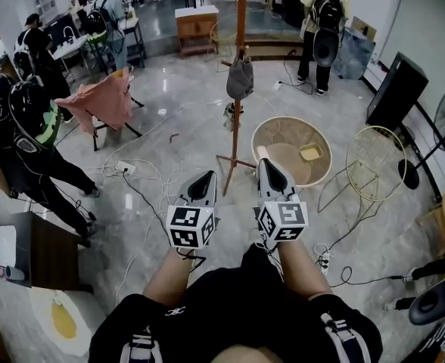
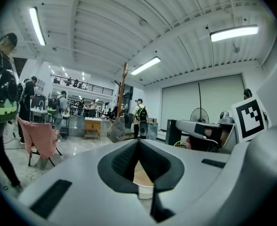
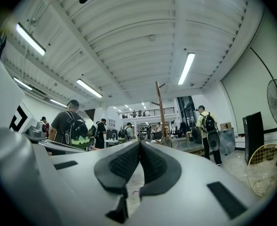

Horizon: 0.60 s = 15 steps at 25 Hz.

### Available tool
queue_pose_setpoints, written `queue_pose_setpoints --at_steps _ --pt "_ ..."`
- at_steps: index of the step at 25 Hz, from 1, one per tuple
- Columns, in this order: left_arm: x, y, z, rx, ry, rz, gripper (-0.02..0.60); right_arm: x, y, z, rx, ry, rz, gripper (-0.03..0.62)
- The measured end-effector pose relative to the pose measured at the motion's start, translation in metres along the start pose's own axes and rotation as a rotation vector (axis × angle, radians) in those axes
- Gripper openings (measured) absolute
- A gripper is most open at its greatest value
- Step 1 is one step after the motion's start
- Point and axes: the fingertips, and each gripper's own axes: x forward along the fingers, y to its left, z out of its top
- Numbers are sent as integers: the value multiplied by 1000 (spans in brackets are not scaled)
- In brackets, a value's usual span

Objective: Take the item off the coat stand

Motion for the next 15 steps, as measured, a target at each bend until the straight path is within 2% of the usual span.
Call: queue_pose_setpoints --at_steps 5,11,15 --pt "69 29 3 -32 -7 34 11 60 -44 -9 -5 -9 18 15" --pt "189 33 25 -12 0 61 12 144 -133 -8 1 -17 33 15" --pt "274 51 36 -11 10 91 12 216 -189 -16 5 -6 55 15"
